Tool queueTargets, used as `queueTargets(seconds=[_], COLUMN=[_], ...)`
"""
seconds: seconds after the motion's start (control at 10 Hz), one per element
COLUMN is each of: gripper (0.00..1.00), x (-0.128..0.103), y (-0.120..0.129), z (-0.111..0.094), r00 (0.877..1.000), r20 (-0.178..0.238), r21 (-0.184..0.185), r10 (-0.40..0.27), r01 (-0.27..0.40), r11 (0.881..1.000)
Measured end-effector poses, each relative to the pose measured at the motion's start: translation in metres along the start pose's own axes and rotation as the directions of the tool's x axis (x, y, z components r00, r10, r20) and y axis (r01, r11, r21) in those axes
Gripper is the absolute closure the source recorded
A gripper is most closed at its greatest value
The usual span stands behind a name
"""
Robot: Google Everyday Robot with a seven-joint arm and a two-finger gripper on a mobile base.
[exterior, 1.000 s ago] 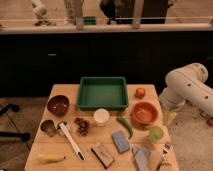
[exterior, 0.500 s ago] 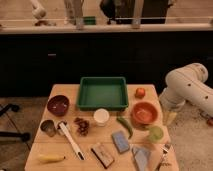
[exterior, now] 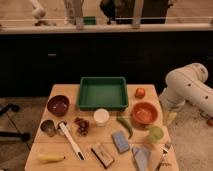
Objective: Place pepper in plastic cup
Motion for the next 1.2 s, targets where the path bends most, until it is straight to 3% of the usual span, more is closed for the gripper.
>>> queueTargets(seconds=[0.6,0.8,1.0,1.2], gripper=[0.20,0.20,0.20,0.20], x=[0.000,-0.003,-0.022,-0.039], y=[0.000,-0.003,-0.017,-0.032], z=[0.000,0.000,0.000,0.006], r00=[1.000,1.000,0.999,0.998], r20=[0.000,0.000,0.010,0.028], r21=[0.001,0.020,0.056,0.069], r10=[0.000,0.019,0.050,0.059], r01=[0.000,-0.019,-0.050,-0.061], r11=[1.000,1.000,0.997,0.996])
